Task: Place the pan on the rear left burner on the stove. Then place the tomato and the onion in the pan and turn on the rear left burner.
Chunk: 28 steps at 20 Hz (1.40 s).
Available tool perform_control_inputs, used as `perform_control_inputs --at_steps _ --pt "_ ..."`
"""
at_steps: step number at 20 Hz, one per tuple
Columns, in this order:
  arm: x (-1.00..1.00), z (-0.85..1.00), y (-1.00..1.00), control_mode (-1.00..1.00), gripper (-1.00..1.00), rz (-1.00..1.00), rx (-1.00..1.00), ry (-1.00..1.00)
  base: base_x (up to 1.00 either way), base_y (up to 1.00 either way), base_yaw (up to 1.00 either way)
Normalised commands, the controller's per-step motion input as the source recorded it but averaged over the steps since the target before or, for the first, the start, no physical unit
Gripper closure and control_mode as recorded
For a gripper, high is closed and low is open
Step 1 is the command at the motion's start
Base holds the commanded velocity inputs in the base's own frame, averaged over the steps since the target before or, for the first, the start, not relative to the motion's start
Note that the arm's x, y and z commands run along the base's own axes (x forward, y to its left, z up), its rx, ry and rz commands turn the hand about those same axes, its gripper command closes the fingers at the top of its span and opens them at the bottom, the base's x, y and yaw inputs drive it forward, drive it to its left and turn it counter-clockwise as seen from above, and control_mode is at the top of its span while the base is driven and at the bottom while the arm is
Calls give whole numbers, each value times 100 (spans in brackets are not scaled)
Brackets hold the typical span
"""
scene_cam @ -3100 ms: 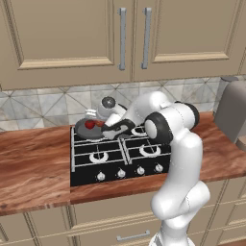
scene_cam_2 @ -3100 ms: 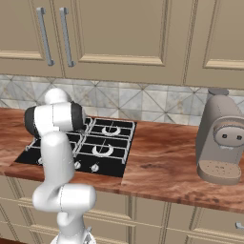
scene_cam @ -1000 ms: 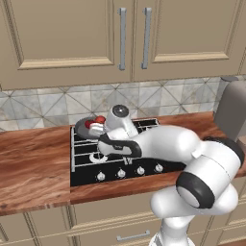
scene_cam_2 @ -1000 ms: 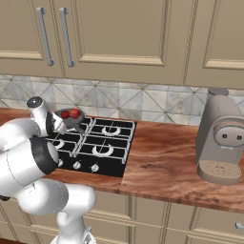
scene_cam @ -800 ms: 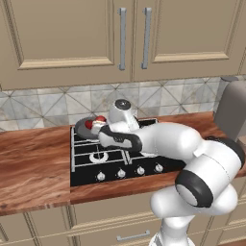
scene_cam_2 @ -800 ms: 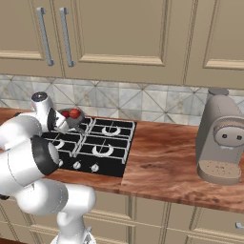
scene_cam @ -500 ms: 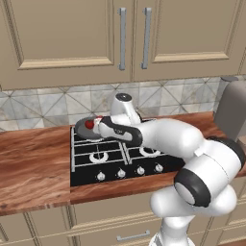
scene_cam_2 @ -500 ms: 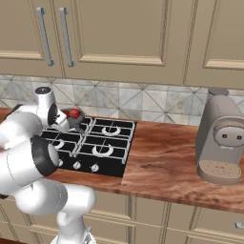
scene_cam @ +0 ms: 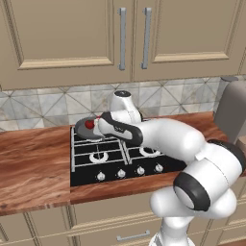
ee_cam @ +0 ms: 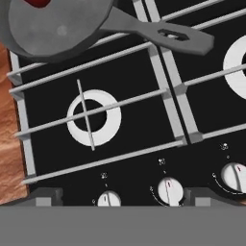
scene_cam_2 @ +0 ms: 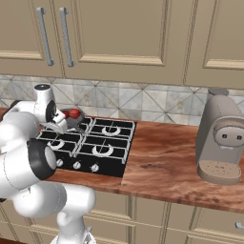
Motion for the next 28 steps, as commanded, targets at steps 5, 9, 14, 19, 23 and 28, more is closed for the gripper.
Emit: perform_control_inputs --at_steps 5,9,14,19,23,28 --pt "-1 -4 -3 -100 -100 0 0 0 0 0 0" --pt "0 -16 -13 -100 -100 0 0 0 0 0 0" --pt "-1 -1 -3 -100 -100 2 0 -4 0 0 0" --pt "-10 0 0 -100 -100 8 0 -7 0 0 0" --pt "-20 0 0 -100 -100 10 0 -6 0 0 0" --pt "-30 0 -4 -100 -100 4 0 -2 0 0 0"
